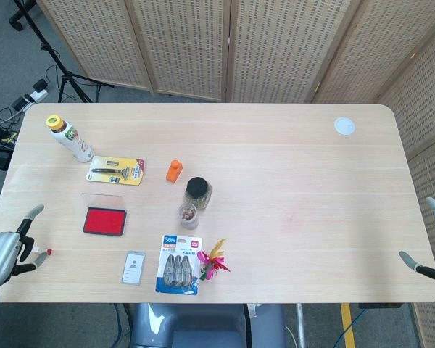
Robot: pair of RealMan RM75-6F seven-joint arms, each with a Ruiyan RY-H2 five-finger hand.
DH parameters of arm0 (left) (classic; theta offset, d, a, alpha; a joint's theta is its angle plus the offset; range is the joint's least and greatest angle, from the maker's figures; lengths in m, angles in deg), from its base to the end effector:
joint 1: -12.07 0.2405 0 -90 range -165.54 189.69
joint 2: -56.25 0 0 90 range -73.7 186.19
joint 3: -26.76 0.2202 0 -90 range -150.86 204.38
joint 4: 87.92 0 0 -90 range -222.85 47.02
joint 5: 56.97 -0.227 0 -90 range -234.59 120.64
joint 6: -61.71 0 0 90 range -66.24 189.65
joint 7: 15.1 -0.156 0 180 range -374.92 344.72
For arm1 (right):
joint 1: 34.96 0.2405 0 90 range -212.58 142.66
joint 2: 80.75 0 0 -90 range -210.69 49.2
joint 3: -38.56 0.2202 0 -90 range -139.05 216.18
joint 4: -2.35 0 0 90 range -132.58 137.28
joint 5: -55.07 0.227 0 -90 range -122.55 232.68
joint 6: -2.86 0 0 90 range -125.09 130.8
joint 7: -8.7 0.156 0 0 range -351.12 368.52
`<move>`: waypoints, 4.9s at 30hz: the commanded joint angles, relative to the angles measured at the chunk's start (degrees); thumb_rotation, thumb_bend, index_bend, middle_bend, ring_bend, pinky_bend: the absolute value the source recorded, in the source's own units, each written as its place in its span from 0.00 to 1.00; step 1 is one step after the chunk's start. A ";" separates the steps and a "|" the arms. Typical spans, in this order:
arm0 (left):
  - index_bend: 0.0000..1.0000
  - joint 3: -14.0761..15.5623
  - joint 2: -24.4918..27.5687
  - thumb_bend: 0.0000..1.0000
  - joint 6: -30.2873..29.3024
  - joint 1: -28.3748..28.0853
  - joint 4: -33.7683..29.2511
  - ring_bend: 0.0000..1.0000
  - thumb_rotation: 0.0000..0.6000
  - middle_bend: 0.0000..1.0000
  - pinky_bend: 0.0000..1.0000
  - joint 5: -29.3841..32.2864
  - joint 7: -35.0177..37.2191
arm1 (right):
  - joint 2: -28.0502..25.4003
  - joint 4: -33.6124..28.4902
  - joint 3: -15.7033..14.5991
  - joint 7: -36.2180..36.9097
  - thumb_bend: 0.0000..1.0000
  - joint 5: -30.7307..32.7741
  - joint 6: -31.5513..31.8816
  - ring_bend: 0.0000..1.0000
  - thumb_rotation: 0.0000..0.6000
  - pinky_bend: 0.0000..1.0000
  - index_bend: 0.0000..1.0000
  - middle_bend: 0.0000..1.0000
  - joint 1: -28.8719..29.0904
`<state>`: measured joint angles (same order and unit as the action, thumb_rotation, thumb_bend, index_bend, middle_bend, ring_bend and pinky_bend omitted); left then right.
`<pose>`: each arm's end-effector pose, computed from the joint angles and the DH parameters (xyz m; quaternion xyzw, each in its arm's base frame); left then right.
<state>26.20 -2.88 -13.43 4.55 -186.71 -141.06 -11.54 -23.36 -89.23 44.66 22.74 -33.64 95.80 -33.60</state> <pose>-0.2804 0.1909 0.1132 -0.6146 -0.4673 -0.3551 0.5271 -0.2875 -0.1850 0.1883 0.5431 -0.3643 0.4754 0.5885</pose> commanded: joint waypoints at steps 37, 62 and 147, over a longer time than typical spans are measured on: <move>0.46 1.63 -11.47 0.32 14.74 -6.05 21.16 0.94 1.00 1.00 0.91 11.74 -8.85 | -0.56 0.02 0.27 2.03 0.00 0.87 -0.19 0.00 1.00 0.00 0.00 0.00 -0.24; 0.49 1.41 -15.88 0.32 14.81 -5.34 29.00 0.94 1.00 1.00 0.91 11.12 -6.99 | -0.87 0.10 0.37 2.92 0.00 0.97 -0.08 0.00 1.00 0.00 0.00 0.00 -0.44; 0.60 -2.22 -9.98 0.34 21.42 -35.54 1.63 0.94 1.00 1.00 0.90 59.48 -41.69 | -1.64 1.25 1.02 7.47 0.00 3.10 -2.56 0.00 1.00 0.00 0.00 0.00 0.23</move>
<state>23.41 -12.06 8.82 -30.34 -185.09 -82.36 -52.50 -24.99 -87.99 45.68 30.21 -30.55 93.23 -33.36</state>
